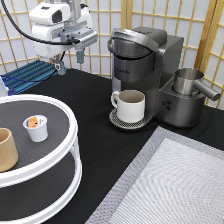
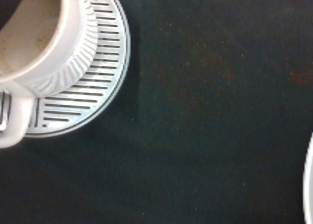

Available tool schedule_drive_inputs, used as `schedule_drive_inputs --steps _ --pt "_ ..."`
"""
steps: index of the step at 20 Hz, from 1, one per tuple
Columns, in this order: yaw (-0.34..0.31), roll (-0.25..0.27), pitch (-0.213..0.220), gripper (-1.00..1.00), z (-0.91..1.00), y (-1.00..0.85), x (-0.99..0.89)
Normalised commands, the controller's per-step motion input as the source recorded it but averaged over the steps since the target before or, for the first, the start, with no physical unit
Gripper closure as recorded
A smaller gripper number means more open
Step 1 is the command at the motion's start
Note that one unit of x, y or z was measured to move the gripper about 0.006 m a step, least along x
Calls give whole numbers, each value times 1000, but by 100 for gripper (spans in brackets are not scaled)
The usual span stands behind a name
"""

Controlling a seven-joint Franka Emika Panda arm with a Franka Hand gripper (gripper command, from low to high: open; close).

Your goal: Make coffee

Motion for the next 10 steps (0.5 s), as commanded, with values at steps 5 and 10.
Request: schedule_drive_inputs --steps 5,10 --pt "-14 0 17 -100 53 0 263" --pt "-56 -1 31 -100 251 58 567"
